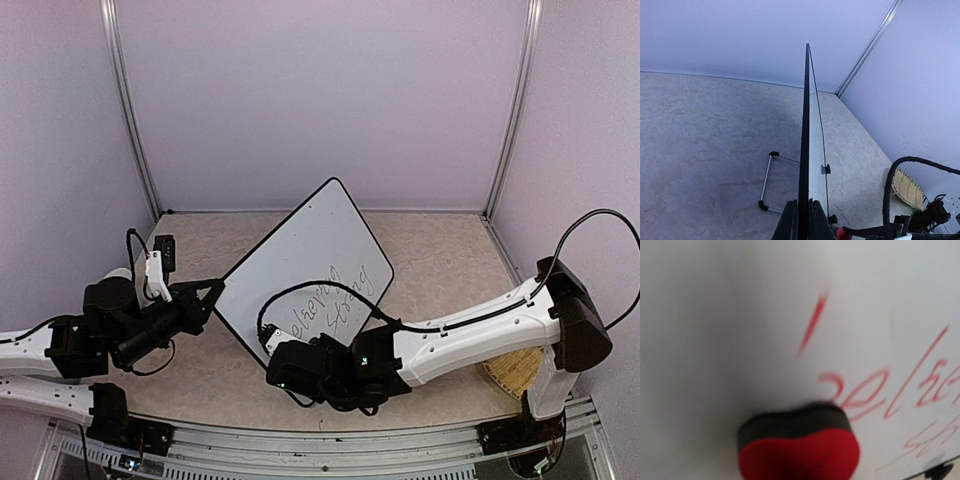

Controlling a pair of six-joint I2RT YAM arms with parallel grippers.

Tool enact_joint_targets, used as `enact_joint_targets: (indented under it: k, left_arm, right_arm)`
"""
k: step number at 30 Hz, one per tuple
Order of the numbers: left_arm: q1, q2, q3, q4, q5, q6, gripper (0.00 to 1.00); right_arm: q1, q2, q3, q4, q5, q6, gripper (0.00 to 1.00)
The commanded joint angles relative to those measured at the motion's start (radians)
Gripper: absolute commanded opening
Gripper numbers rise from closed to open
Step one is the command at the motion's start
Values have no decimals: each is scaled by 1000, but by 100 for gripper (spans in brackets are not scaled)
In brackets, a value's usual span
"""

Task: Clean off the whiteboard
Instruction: Erase the whiteboard at the center of the board.

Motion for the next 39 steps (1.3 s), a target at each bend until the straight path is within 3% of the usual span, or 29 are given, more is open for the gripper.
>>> enact_joint_targets:
  k: [1,18,39]
  left_arm:
    - [-26,7,-15,-27,106,37,0]
    - [-27,10,-14,-22,111,39,0]
    - [-27,14,-15,-21,108,38,0]
  right_arm:
    - [-14,22,58,54,25,-56,20]
    - [-78,62,193,119,-39,-200,20]
    - [-77,-63,-165,125,-101,40,19]
